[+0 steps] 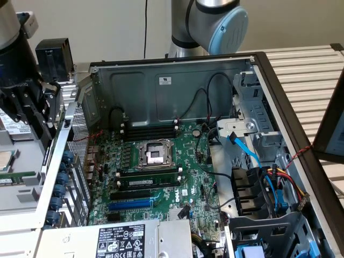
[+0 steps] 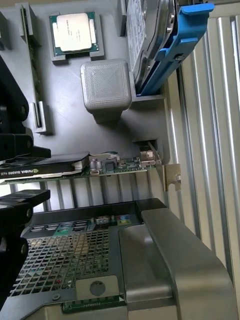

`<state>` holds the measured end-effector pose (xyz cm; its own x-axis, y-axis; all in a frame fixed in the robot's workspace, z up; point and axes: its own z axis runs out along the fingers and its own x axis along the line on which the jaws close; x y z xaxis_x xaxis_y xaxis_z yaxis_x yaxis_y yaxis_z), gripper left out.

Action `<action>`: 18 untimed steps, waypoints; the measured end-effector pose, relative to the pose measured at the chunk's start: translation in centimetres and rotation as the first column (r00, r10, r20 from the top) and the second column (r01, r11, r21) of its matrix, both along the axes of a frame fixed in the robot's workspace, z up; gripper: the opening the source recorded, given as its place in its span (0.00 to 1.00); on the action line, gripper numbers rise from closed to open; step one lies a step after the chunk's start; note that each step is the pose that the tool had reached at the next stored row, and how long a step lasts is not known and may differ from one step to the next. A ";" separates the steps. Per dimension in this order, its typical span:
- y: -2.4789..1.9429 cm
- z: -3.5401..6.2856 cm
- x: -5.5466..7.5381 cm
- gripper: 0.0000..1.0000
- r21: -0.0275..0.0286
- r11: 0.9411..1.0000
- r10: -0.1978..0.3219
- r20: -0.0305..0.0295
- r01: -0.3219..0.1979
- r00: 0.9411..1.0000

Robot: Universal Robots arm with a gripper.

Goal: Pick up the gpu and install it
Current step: 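Pick up the gpu and move the gpu toward the slot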

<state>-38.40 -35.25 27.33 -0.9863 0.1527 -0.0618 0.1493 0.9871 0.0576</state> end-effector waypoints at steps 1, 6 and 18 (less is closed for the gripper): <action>0.00 -0.18 0.0 0.38 0.000 1.000 0.000 0.001 0.000 1.000; 0.01 -1.05 0.0 0.38 0.000 1.000 0.000 0.005 0.000 1.000; 0.10 -3.01 0.0 0.47 0.001 1.000 0.000 0.010 0.000 1.000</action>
